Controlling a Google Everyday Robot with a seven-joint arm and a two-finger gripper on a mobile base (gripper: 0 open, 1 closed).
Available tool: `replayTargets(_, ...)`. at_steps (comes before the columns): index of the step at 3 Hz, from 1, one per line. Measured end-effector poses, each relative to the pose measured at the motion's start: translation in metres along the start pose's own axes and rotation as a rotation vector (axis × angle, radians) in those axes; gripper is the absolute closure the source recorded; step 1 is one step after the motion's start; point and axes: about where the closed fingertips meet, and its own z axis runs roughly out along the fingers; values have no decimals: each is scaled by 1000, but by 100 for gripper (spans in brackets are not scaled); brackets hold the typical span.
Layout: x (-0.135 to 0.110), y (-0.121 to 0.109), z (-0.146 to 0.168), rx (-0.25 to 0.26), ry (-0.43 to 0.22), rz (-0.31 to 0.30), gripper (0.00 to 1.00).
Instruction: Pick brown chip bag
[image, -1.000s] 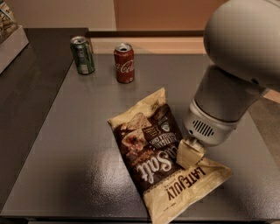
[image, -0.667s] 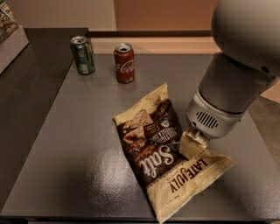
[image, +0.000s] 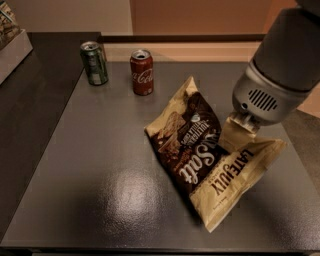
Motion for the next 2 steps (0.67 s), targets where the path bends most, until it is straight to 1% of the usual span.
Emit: replayTargets(2,-12,-22,-72,89,-105,-45,100)
